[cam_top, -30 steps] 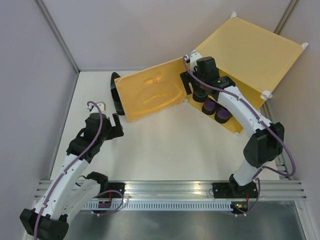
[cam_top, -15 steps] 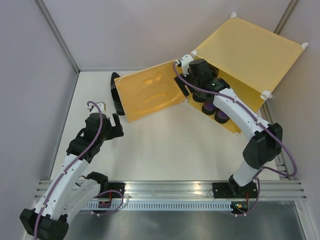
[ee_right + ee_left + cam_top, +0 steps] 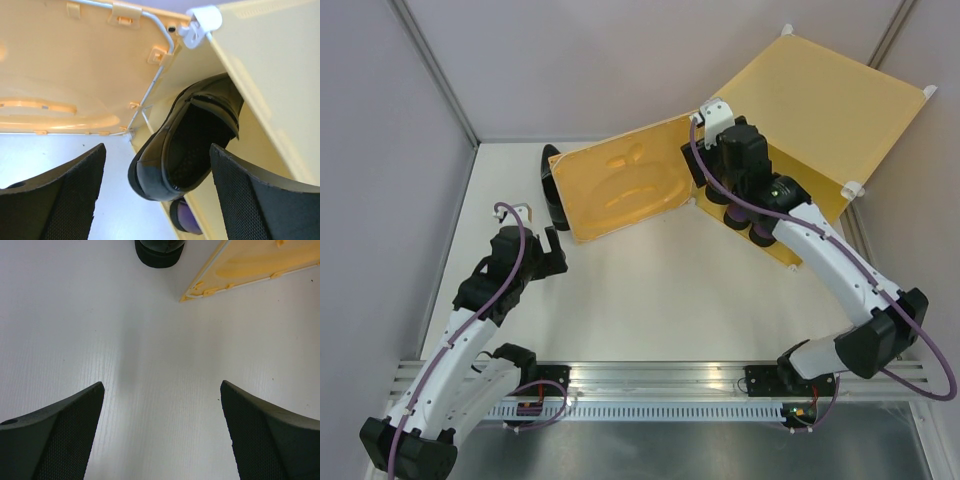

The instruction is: Place and organize the shoes in the shoe cabinet

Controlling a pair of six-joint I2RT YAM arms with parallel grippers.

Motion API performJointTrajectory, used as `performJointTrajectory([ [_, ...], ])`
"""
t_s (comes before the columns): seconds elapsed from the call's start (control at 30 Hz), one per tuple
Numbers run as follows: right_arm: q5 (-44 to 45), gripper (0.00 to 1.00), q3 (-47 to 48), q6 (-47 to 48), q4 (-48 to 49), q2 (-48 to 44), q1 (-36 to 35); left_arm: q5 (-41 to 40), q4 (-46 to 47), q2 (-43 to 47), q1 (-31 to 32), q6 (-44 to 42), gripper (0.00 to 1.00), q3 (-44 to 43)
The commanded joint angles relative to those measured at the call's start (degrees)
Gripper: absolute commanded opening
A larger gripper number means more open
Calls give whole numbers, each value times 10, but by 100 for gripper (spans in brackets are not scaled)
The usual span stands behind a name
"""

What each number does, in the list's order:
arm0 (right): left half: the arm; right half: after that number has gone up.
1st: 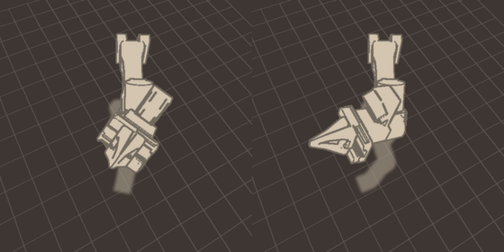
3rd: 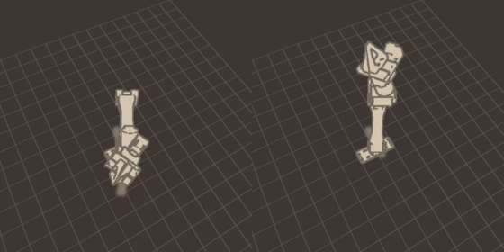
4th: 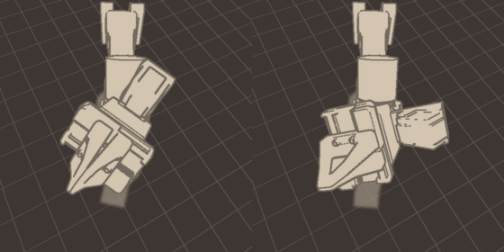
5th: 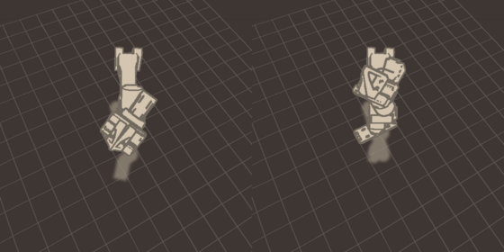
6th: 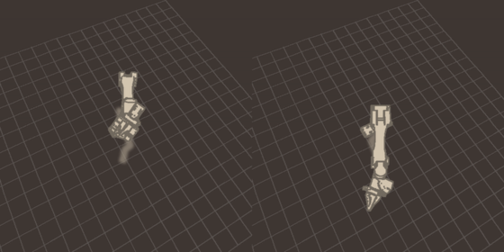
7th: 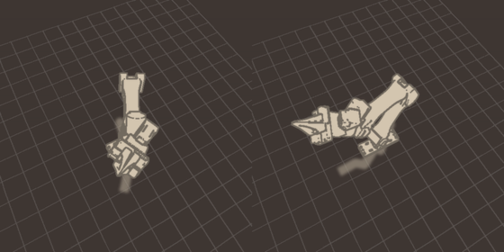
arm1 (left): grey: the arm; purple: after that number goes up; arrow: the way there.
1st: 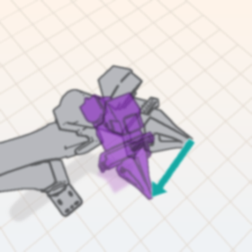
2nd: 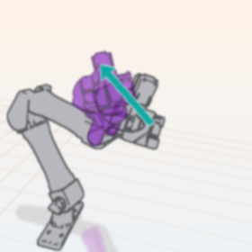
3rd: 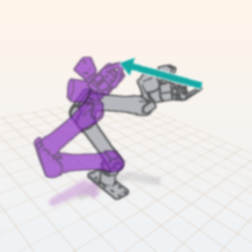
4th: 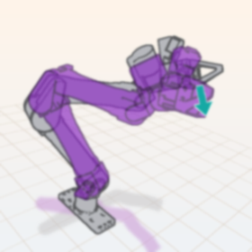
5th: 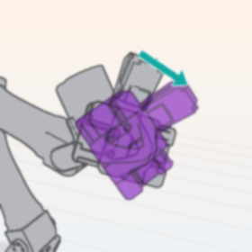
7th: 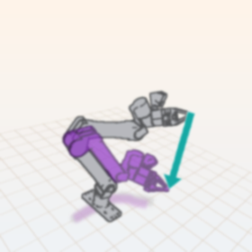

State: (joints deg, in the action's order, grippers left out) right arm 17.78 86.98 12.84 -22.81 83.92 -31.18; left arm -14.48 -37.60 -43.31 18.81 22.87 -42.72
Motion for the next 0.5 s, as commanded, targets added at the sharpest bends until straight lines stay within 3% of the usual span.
performJointTrajectory([
  [0.0,33,88,-64,-68,29,-45,-9,6,14,6,-3,-22,100,1],
  [0.27,123,97,-190,-231,69,-118,-14,9,14,2,-3,-23,100,2],
  [0.47,157,98,-255,-286,148,-109,-13,7,14,2,-3,-21,100,2],
])
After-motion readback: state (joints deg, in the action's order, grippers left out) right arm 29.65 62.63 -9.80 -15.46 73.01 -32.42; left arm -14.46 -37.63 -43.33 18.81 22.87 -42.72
